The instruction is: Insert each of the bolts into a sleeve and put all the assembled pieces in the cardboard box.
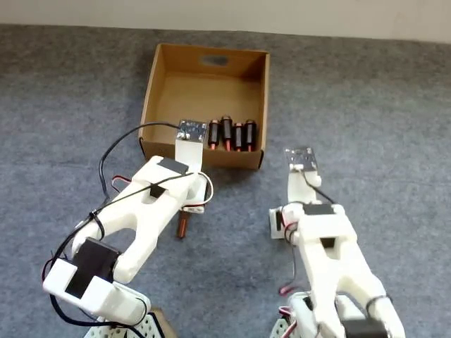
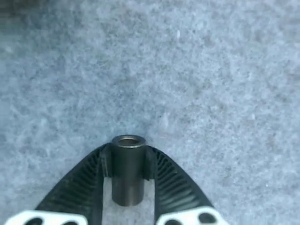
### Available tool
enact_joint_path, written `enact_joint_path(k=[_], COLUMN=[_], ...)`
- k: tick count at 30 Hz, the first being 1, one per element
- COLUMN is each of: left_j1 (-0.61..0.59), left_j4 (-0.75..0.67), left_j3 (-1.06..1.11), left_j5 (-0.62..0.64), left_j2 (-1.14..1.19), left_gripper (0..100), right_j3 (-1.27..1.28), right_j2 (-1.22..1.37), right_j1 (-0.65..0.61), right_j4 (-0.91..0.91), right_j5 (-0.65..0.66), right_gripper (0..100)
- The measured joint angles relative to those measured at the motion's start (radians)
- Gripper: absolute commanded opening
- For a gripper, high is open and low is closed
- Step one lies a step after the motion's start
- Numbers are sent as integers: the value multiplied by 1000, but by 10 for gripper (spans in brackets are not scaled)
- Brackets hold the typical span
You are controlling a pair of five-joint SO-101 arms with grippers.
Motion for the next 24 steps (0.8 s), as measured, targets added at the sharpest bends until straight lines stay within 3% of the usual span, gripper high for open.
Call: enact_joint_path(k=[4,10,24], left_j1=[0,0,0], left_j4=[0,0,-2], left_j3=[0,0,9], left_j5=[0,0,0], left_j2=[0,0,-20], left_gripper=[8,8,8], right_j3=[86,114,121], right_j2=[-153,-170,-163], right_j1=[-44,-138,-147], right_j4=[0,15,6], right_j5=[0,0,5], right_gripper=[5,5,5])
